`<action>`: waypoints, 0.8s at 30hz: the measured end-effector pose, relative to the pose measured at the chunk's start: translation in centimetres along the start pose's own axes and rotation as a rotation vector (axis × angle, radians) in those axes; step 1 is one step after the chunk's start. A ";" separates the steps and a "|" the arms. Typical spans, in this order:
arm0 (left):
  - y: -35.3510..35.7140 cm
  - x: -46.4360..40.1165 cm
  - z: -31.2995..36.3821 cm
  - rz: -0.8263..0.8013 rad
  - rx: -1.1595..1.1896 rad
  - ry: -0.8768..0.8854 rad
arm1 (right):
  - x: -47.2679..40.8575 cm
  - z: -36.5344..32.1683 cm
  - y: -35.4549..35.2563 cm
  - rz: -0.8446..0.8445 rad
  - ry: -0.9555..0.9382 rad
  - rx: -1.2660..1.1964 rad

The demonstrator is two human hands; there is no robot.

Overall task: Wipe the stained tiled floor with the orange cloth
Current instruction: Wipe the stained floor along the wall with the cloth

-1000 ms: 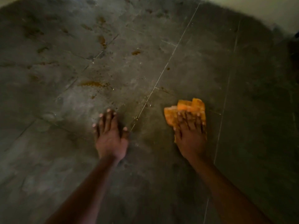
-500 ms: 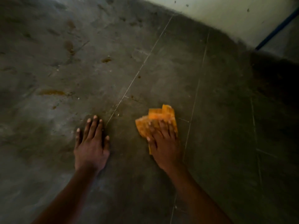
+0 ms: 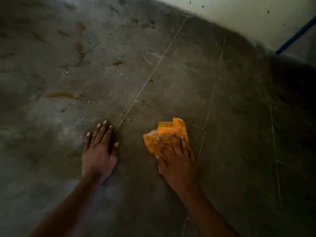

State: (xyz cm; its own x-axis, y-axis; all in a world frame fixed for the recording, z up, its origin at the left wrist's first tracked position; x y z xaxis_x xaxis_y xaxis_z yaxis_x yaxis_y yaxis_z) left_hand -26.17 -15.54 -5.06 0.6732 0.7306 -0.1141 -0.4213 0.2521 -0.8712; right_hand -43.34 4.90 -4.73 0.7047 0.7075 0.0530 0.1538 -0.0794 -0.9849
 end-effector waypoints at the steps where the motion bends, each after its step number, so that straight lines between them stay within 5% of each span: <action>1: -0.5 0.3 -0.2 0.031 0.109 -0.013 | 0.3 1.6 -0.2 -0.032 0.056 0.030; 3: -1.8 1.5 -1.7 0.096 0.282 -0.054 | -1.9 2.8 -0.3 -0.036 0.228 0.060; 6: -3.8 2.2 -6.0 0.093 0.184 -0.031 | -8.1 -1.9 0.1 -0.010 0.404 -0.084; 10: -6.9 -0.6 -12.7 0.040 -0.105 -0.111 | -9.3 -12.6 1.5 -0.041 0.098 -0.052; 14: -10.5 -1.6 -18.8 0.077 -0.197 -0.311 | -1.4 -12.9 2.3 -0.050 -0.184 0.011; 18: -12.9 0.5 -23.8 0.116 -0.270 -0.398 | -3.5 -9.5 2.2 -0.008 0.079 0.005; 21: -12.6 0.7 -24.1 0.148 -0.242 -0.414 | -9.4 -15.3 2.6 -0.047 0.261 -0.045; 24: -13.2 0.3 -23.7 0.166 -0.219 -0.439 | -10.8 -24.2 2.8 -0.100 0.071 -0.031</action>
State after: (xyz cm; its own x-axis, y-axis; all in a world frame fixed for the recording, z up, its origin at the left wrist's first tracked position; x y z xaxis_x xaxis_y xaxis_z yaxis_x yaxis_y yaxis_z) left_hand -6.02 -33.65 -4.90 0.2702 0.9587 -0.0888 -0.3319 0.0062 -0.9433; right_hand -33.75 -19.92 -4.09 0.7322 0.6612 0.1634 0.2466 -0.0338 -0.9685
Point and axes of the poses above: each hand's wrist, its own x-axis away from the middle knuckle, its own y-axis out of the palm, z = x × y, the point moved 2 cm from there along -x, towards the middle knuckle, and after that the axes turned 2 degrees about y, right-handed, at the moved point
